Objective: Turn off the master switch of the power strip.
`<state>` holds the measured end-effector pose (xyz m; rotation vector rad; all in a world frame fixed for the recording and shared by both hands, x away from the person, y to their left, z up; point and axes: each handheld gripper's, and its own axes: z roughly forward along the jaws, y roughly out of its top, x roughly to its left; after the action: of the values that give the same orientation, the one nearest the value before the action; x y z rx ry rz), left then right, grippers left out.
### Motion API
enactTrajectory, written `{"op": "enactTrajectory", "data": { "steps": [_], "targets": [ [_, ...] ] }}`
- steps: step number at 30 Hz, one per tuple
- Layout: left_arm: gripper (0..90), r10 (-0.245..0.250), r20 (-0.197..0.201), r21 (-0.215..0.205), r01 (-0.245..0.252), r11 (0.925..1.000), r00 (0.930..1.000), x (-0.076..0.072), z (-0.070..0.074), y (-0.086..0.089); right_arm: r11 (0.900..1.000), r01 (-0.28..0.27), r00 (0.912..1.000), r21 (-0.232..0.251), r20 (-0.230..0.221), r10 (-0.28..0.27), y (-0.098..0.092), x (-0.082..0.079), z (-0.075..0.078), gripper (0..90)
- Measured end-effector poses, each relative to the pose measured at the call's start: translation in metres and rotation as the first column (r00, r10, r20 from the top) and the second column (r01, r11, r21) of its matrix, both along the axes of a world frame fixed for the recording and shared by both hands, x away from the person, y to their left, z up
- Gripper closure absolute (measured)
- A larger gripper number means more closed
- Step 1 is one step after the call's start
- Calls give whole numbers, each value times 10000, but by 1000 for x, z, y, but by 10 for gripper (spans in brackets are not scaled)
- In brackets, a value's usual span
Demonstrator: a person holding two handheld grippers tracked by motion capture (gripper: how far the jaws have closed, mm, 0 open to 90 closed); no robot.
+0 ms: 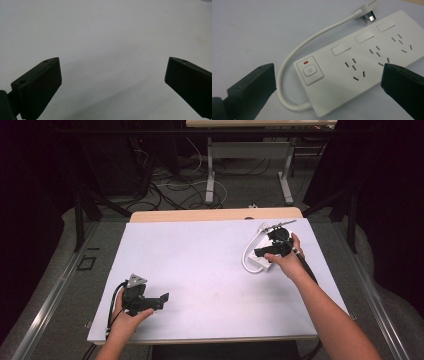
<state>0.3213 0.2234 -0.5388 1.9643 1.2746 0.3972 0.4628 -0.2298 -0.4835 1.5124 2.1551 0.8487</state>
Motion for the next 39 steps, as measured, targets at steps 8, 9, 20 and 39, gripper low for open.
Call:
{"op": "enactTrajectory", "data": {
  "steps": [8, 9, 20, 39],
  "targets": [
    [9, 15, 23, -43, -15, 10000, 10000, -1, 0, 0, 9997, -233, 9996, -10, 188, 234, -3, -15, 6, 0],
    [9, -107, -137, -9, 106, 9999, 9998, -1, 2, 1, 9996, -284, 9993, 15, 241, 284, -3, -16, 7, 0],
    [8, 1, 26, -24, -1, 10000, 10000, -1, 0, 1, 9973, -725, 9964, 81, 456, 721, -7, -39, 15, 0],
    [9, 20, 16, 5, -20, 10000, 10000, -1, 2, 1, 9924, -1192, 9900, 307, 798, 1165, -13, -89, 17, 0]
  ]
}}
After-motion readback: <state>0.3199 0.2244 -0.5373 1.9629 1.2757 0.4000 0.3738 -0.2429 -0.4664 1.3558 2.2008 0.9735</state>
